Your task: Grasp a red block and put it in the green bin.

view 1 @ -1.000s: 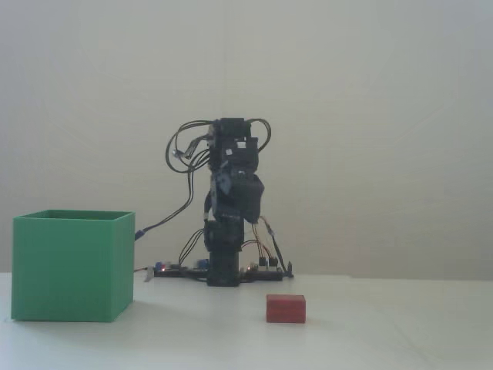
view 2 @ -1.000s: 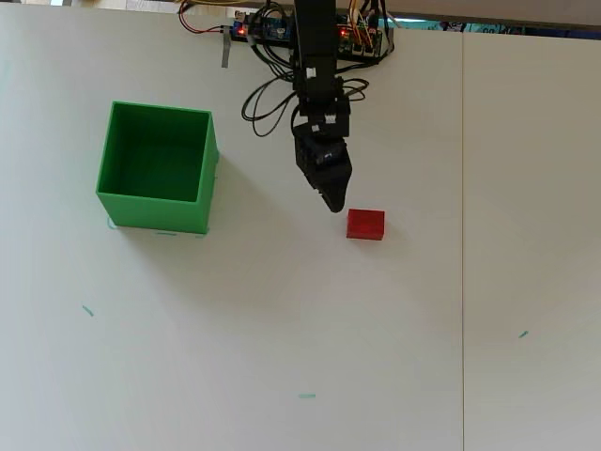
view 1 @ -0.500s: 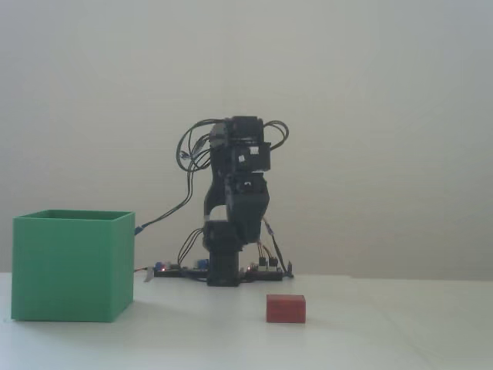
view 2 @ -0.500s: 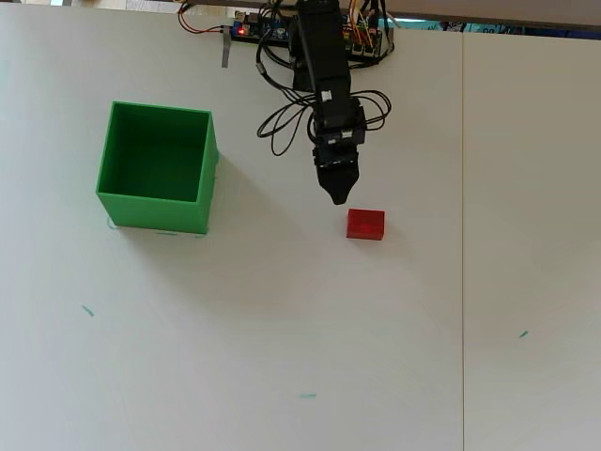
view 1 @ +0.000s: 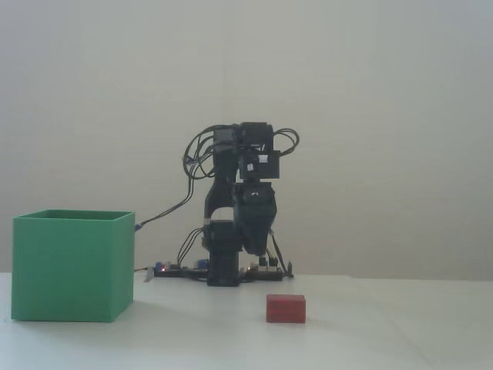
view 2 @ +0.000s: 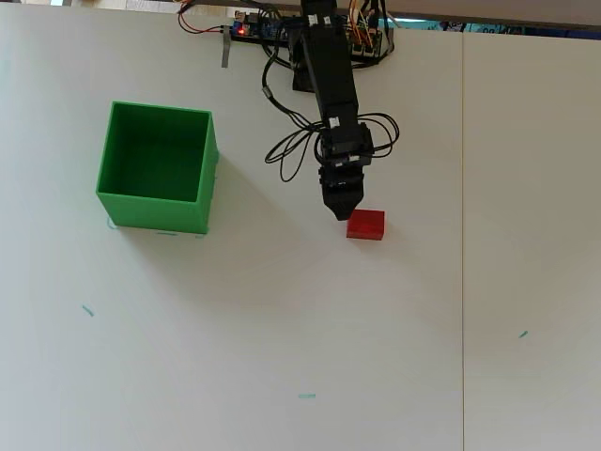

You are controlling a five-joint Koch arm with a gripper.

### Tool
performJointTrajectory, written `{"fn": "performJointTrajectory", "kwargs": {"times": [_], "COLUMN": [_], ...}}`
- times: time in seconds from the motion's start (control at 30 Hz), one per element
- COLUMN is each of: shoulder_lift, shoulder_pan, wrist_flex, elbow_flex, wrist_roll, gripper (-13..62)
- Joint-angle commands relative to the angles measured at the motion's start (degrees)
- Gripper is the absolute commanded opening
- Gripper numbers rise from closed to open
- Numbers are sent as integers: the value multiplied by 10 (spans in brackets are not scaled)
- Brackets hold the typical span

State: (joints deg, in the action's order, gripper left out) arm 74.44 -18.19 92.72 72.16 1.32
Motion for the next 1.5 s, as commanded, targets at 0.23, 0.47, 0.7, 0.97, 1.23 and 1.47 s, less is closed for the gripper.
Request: {"fn": "performJointTrajectory", "kwargs": {"times": [0.23,0.47,0.7,0.97,1.23,1.47], "shoulder_lift": [-35,-75,-100,-153,-188,-194], "shoulder_pan": [-19,-53,-67,-65,-72,-89], "wrist_flex": [44,55,56,56,56,56], "elbow_flex": [-40,-81,-111,-164,-174,-173], "wrist_roll": [99,176,212,221,222,221], "gripper": [373,374,374,374,374,374]}}
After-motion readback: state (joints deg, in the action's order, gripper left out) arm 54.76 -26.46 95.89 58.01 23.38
